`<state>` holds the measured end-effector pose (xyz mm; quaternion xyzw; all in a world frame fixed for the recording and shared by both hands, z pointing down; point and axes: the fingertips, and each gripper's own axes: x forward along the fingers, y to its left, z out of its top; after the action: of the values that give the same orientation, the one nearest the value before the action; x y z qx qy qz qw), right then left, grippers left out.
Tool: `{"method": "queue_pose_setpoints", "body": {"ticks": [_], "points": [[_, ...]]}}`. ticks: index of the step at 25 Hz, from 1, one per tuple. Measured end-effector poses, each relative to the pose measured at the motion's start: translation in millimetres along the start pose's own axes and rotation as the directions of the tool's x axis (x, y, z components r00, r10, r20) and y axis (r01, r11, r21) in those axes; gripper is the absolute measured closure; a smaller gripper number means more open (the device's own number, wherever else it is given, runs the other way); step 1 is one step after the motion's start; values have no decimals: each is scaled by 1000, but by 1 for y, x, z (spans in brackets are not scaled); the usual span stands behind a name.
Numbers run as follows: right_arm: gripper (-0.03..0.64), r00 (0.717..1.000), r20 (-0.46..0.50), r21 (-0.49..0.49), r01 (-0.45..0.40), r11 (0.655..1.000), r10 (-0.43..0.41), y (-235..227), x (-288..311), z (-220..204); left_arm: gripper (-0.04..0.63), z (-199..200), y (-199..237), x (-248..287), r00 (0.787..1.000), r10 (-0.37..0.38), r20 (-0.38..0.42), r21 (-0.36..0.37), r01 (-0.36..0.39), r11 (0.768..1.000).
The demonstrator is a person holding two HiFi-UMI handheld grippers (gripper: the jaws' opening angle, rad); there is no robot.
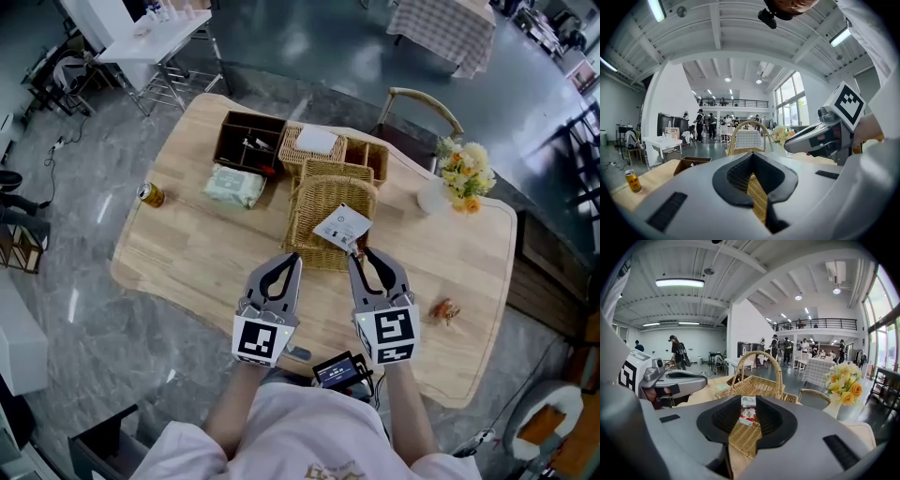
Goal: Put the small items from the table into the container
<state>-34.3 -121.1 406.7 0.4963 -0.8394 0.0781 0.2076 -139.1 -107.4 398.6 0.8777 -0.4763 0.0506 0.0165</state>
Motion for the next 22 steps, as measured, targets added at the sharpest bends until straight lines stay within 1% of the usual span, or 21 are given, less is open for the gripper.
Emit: {"method": "queue_pose_setpoints", "body": {"ticks": [2, 5, 8, 9, 11, 12, 14, 17, 19, 22], "points": [[520, 1000, -6, -2, 18, 1000, -18, -3, -3, -2, 592, 1, -3, -1, 1000, -11, 13, 20, 11, 1000], [520, 999, 25, 7, 36, 999, -36, -7, -13, 0, 592, 5, -7, -3, 1000, -15, 22, 39, 14, 999], [523, 998, 64, -2, 22, 1000, -22, -5, -28, -3, 592, 9, -11, -7, 1000, 10, -6, -1, -10, 1000], [528, 997, 73, -8, 27, 1000, -27, -6, -34, -5, 592, 10, -13, -7, 1000, 5, 3, 15, -5, 1000], [571, 996, 75, -16, 59, 998, -57, -12, -45, -11, 592, 13, -17, -8, 999, -11, 36, 66, 8, 998], [577, 995, 71, -16, 74, 997, -73, -15, -51, -15, 592, 16, -19, -9, 999, -10, 42, 72, 7, 997], [588, 993, 73, 0, 98, 995, -97, -24, -64, -21, 592, 22, -23, -11, 999, -1, 38, 60, -1, 998], [595, 985, 102, 32, 135, 990, -137, -36, -85, -22, 592, 30, -34, -12, 1000, 4, 25, 44, -5, 999], [597, 979, 121, 23, 160, 987, -162, -42, -99, -22, 592, 36, -45, -12, 1000, 2, 14, 33, -3, 999], [597, 971, 135, -2, 199, 980, -197, -50, -120, -23, 592, 46, -63, -12, 999, -25, 32, 46, 24, 999]]}}
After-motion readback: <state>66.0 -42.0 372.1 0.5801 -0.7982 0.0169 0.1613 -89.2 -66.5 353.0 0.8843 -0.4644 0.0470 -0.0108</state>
